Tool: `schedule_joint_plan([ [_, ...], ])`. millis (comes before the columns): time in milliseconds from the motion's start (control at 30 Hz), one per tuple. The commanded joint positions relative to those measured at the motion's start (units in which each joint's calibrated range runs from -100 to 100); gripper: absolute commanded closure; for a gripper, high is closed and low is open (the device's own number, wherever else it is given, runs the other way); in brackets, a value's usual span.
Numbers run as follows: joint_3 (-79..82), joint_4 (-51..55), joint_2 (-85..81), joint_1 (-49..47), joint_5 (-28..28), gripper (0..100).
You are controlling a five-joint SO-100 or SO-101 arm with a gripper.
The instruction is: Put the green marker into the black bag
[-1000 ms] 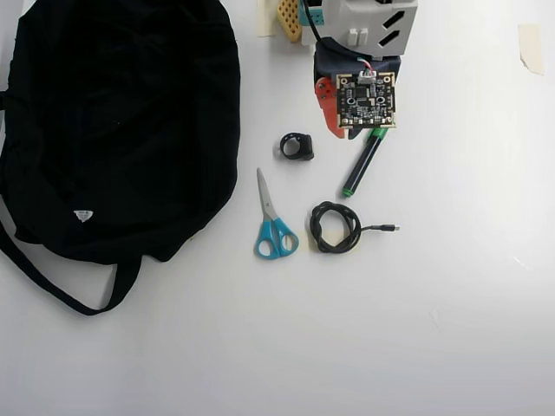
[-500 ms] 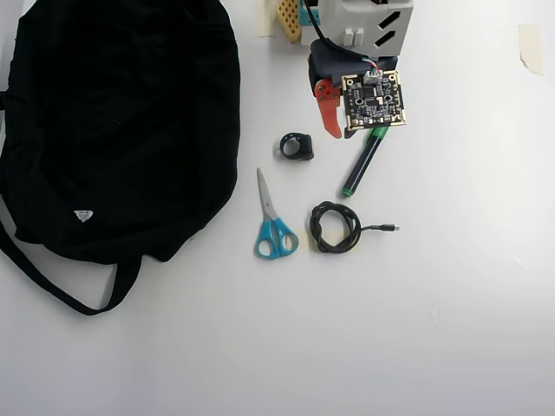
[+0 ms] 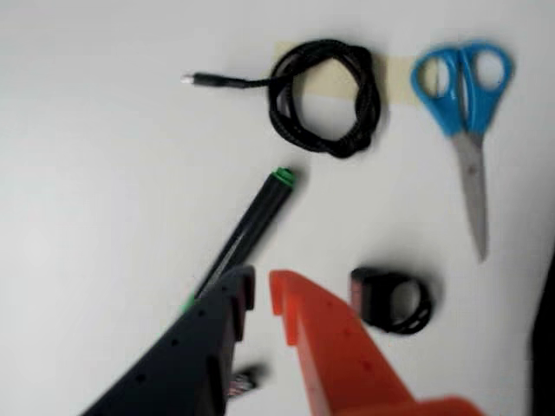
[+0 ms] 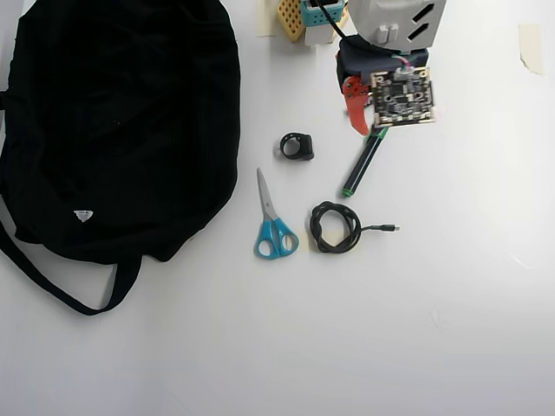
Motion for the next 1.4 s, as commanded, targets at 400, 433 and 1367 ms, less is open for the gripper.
schedule_joint_plan([
  [400, 19.24, 0.94, -1.45, -8.98, -21.78, 98],
  [433, 21.04, 0.94, -1.45, -9.51, -22.62, 98],
  [1367, 39.90, -19.38, -0.37, -14.37, -18.85, 84],
])
